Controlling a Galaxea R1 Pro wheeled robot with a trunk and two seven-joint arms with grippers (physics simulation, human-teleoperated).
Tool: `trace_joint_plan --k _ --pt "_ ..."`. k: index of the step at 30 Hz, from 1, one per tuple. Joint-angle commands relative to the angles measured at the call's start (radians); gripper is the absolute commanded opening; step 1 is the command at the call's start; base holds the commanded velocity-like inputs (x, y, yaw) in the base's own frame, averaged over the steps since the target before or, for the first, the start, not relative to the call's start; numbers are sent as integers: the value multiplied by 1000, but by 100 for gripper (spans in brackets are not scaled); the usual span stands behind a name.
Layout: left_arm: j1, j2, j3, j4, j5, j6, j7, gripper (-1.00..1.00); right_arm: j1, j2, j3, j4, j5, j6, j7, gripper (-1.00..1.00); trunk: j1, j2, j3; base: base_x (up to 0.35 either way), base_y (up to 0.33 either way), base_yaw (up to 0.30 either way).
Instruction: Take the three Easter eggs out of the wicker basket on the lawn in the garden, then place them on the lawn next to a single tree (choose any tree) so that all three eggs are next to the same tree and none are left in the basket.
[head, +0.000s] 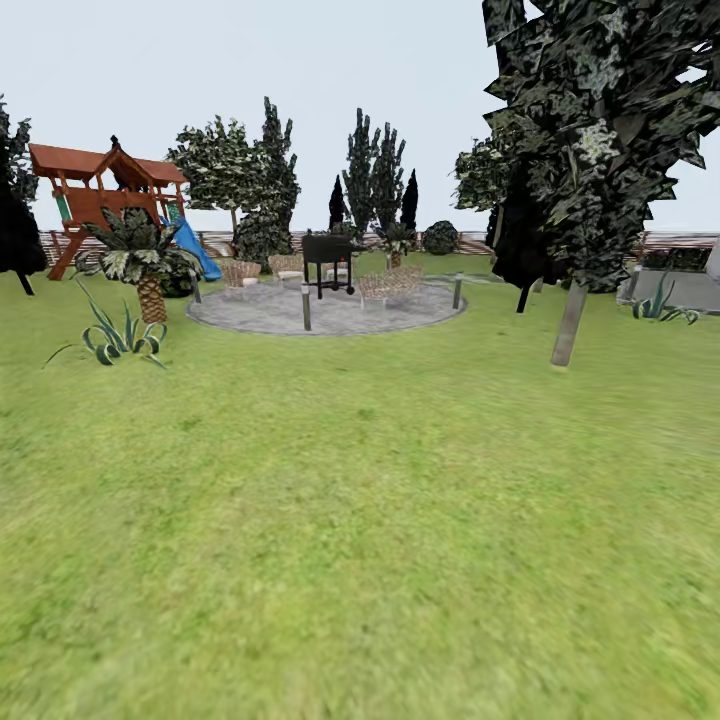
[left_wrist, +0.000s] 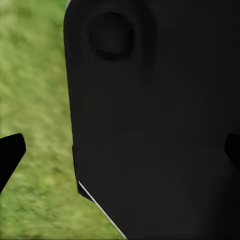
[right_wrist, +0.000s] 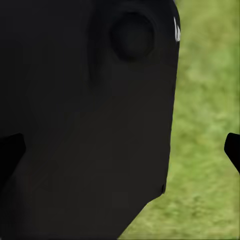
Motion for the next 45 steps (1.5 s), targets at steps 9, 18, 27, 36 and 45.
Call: trace_joint_plan --k 9,18,27,36,45 --pt "-6 -17 6 -39 10 17 -6 100 -35 -3 9 -18 11 -16 -5 100 0 0 0 0 0 0" --pt "-6 -11 6 -40 11 15 -5 100 -35 0 9 -16 9 -37 -1 100 0 0 0 0 0 0" --pt "-6 -14 6 -40 11 15 2 100 -35 2 9 -14 10 -38 2 100 0 0 0 2 0 0" --pt "-6 -13 6 -40 11 15 2 100 -35 2 9 -14 7 -37 0 100 0 0 -3 204 0 0" --pt "-6 -13 6 -40 11 15 2 100 -35 2 9 -14 6 -37 1 100 0 0 -17 39 0 0"
